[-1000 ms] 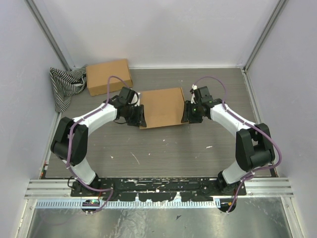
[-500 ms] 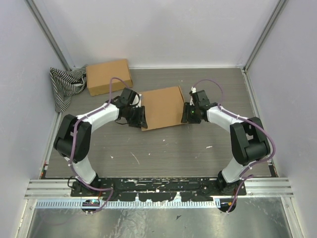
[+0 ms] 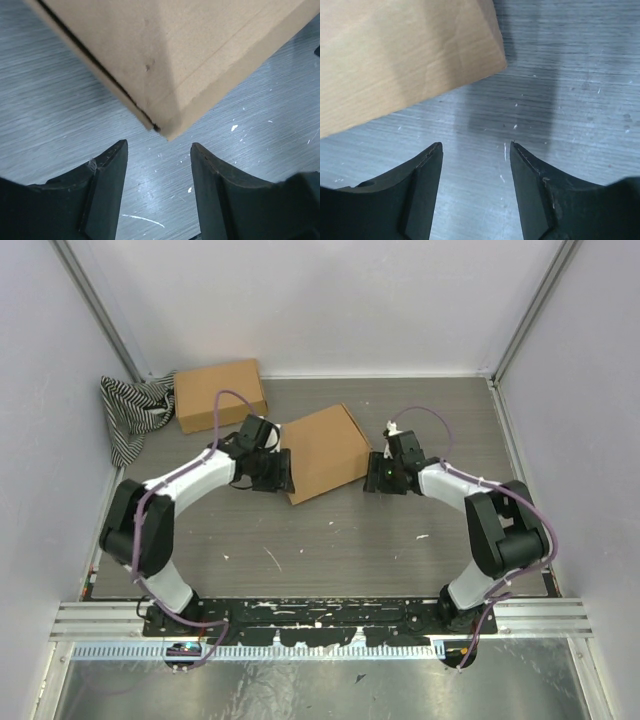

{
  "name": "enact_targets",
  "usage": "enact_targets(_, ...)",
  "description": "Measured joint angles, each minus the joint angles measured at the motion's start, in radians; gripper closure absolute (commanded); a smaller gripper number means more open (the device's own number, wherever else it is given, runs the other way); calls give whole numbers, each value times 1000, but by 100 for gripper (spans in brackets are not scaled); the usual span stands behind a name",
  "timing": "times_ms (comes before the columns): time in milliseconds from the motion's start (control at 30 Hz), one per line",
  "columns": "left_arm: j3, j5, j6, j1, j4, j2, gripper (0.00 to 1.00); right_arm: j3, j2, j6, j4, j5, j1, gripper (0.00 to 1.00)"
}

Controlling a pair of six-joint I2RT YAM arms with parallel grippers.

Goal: Fold the paper box

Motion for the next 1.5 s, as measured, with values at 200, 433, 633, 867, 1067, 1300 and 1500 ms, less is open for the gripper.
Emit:
enact_targets(200, 1, -104, -5, 0, -37, -169, 38, -10, -151, -17, -7, -32, 18, 77)
enact_targets(433, 110, -188, -6, 0, 81, -112, 43, 4, -96, -18, 106, -68, 196, 99)
enact_targets(633, 366, -206, 9, 0, 160, 197, 44, 92, 98, -23, 133, -2, 377, 99)
enact_targets(867, 478, -206, 16, 1, 155, 353, 44, 126, 156, -13, 203, 56, 432, 99)
enact_targets(1067, 513, -165, 24, 6, 166, 400, 50, 128, 220, 10, 315, 94, 438, 99)
enact_targets(1300, 488, -97, 13, 12, 243, 411, 55, 129, 301, 53, 501, 134, 446, 99)
enact_targets(1500, 424, -35, -16, 11, 361, 410, 60, 102, 353, 100, 700, 174, 452, 94)
